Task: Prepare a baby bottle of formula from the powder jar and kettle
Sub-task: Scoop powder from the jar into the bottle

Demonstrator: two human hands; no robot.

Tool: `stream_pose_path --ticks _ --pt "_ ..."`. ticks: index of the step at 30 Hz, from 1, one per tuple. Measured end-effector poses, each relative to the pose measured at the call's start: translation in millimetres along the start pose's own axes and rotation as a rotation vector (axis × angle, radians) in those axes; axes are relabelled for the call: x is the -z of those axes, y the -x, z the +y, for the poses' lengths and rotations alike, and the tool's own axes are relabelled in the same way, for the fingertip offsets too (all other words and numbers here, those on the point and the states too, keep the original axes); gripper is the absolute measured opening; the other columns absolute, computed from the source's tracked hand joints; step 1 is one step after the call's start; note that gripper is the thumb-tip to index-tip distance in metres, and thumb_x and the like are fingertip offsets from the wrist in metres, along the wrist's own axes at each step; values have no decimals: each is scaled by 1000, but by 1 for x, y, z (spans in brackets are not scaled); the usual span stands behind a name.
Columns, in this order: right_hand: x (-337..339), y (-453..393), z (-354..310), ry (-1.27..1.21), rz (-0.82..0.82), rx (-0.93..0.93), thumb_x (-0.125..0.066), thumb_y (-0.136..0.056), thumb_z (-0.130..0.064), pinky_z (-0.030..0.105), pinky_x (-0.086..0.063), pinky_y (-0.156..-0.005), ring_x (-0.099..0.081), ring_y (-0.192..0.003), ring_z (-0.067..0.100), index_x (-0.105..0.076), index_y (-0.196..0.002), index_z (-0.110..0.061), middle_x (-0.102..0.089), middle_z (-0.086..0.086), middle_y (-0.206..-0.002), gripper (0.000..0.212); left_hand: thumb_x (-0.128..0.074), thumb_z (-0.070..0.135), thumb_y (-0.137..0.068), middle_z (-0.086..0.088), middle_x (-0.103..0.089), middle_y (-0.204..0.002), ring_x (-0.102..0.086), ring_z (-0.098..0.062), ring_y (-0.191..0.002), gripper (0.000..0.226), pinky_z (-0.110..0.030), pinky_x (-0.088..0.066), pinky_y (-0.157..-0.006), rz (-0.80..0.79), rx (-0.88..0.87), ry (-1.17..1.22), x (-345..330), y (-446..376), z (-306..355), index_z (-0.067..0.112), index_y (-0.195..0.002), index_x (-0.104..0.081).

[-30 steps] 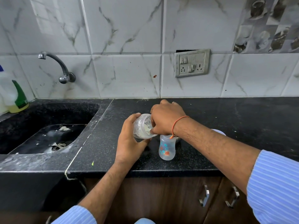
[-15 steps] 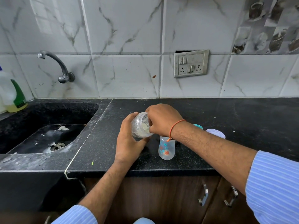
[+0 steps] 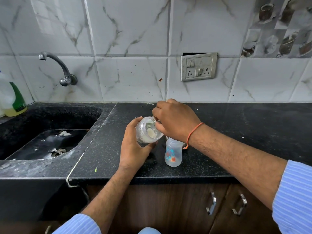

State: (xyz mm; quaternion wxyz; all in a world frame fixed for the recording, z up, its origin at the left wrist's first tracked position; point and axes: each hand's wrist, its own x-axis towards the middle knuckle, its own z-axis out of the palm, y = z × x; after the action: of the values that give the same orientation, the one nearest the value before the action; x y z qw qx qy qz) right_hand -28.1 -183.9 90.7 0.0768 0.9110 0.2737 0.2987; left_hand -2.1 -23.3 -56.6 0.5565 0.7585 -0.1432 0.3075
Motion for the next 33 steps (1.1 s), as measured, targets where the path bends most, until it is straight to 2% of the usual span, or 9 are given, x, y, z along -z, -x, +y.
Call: stream_pose_path --ticks 3,8,12,17,20,25,28,32,33 --pt "4 1 3 -10 -63 -32 -60 -104 -29 36 -48 -67 -64 -88 26 -66 -108 -19 -70 4 -99 13 -103 16 -74 16 -59 -150 -59 -8 -139 95 -25 -50 -114 0 0 -5 1 0 1 30 -152 -50" --pt "5 2 6 -105 -132 -80 -66 -100 -33 38 -57 -83 -71 -100 26 -81 -108 -22 -77 3 -104 20 -102 17 -76 16 -58 -151 -58 -8 -140 94 -20 -47 -114 -4 -20 -5 1 1 3 29 -153 -50" --pt "-2 6 4 -51 -126 -109 -59 -102 -48 34 -52 -71 -70 -95 26 -81 -105 -30 -75 -4 -102 29 -102 16 -76 16 -58 -151 -59 -8 -139 94 -19 -48 -112 -6 -29 -22 1 1 4 31 -152 -49" --pt "-10 8 4 -16 -149 -133 -59 -97 -47 35 -57 -70 -71 -88 28 -82 -104 -32 -77 0 -96 28 -102 16 -76 17 -56 -151 -58 -6 -139 94 -11 -44 -110 0 -43 -34 1 1 4 28 -154 -50" --pt "-15 10 3 -36 -186 -148 -61 -94 -47 35 -58 -70 -71 -86 27 -83 -103 -33 -78 -1 -93 27 -102 15 -76 15 -56 -152 -56 -7 -142 96 -13 -43 -112 -5 -65 -60 1 1 2 27 -155 -49" --pt "-20 6 3 -193 -261 -224 -69 -87 -44 33 -58 -70 -69 -81 21 -85 -97 -38 -79 -8 -90 20 -102 15 -77 14 -56 -153 -55 -9 -143 96 -22 -46 -116 -16 -96 -103 0 0 -1 28 -155 -48" --pt "-22 2 5 -329 -313 -261 -73 -86 -43 29 -50 -66 -66 -77 16 -85 -94 -40 -78 -12 -84 16 -102 15 -77 15 -56 -154 -54 -7 -144 96 -19 -44 -117 -17 -78 -90 0 -1 -1 29 -156 -49" --pt "-23 -5 10 -531 -357 -324 -77 -84 -39 32 -59 -74 -72 -76 11 -85 -87 -37 -79 -12 -77 9 -100 19 -79 15 -55 -155 -53 -4 -144 94 -14 -42 -115 -47 -58 -88 0 -1 -1 27 -158 -49" --pt "-22 -6 12 -583 -364 -345 -79 -85 -38 31 -59 -72 -71 -71 9 -86 -87 -34 -79 -11 -75 8 -100 20 -79 15 -55 -155 -53 -4 -144 95 -12 -41 -114 -56 -54 -97 0 -2 -1 27 -159 -49"
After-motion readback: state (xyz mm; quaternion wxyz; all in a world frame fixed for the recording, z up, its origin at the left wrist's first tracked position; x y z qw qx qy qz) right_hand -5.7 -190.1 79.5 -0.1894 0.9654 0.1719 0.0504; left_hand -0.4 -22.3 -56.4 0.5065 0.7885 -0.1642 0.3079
